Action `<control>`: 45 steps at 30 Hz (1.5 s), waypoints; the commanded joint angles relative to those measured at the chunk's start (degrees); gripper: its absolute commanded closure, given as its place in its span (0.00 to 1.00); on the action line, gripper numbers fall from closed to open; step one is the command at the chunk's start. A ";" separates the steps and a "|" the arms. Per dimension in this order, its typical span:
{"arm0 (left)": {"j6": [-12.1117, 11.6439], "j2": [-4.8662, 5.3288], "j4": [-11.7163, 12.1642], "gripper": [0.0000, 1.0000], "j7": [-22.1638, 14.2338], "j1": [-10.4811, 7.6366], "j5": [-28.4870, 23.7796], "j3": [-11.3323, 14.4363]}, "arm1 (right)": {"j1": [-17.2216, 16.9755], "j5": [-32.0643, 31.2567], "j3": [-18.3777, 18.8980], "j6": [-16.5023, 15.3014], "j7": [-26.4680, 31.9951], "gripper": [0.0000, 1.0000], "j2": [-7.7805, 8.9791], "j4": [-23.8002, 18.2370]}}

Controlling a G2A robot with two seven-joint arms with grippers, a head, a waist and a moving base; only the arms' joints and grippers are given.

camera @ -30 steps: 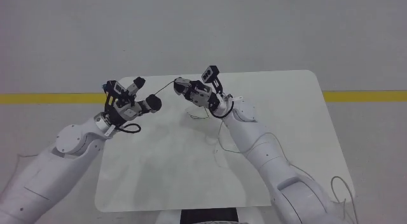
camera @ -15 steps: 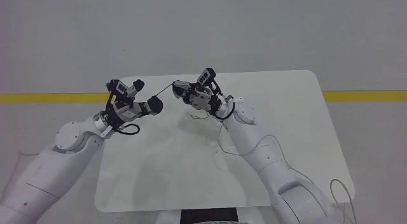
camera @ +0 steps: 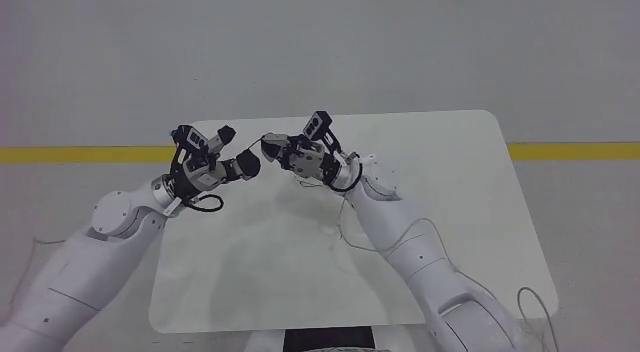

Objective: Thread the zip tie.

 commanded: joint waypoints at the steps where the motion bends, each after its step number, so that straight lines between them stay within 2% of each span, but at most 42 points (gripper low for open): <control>1: 0.23 -0.14 0.12 0.75 0.01 0.07 0.20 -0.15 | -0.09 -0.50 -0.04 0.15 -0.08 1.00 0.18 -0.30; 6: 0.80 -0.54 0.37 0.82 -0.20 0.24 0.70 -0.59 | 0.11 -3.26 -0.48 -0.15 -0.95 1.00 0.67 -0.93; 15: 1.40 -1.16 0.84 0.86 -0.32 0.35 2.67 -1.20 | 0.13 -6.89 -0.61 -1.59 -4.76 1.00 1.40 -2.36; 17: 1.43 -1.33 0.93 0.84 -0.14 0.39 2.93 -1.35 | -0.15 -7.18 -0.54 -1.83 -5.86 1.00 1.54 -2.83; 20: 1.42 -1.57 0.97 0.71 0.15 0.47 3.12 -1.61 | -0.61 -7.10 -0.44 -2.04 -6.84 1.00 1.72 -3.50; 23: 1.45 -1.79 0.98 0.69 0.31 0.57 3.33 -1.91 | -0.81 -7.92 -0.41 -2.19 -7.70 1.00 1.97 -4.18; 31: 1.94 -2.35 1.11 0.76 0.83 0.75 4.33 -2.45 | -0.76 -12.43 -0.82 -1.58 -8.52 1.00 2.80 -5.88; 42: 2.46 -3.08 1.07 0.80 0.77 1.11 5.17 -3.25 | -0.76 -12.43 -0.82 -1.58 -8.52 1.00 2.80 -5.88; 45: 2.59 -3.27 1.05 0.82 0.66 1.20 5.49 -3.47 | -1.31 -14.43 -1.21 -1.33 -9.93 1.00 3.05 -7.49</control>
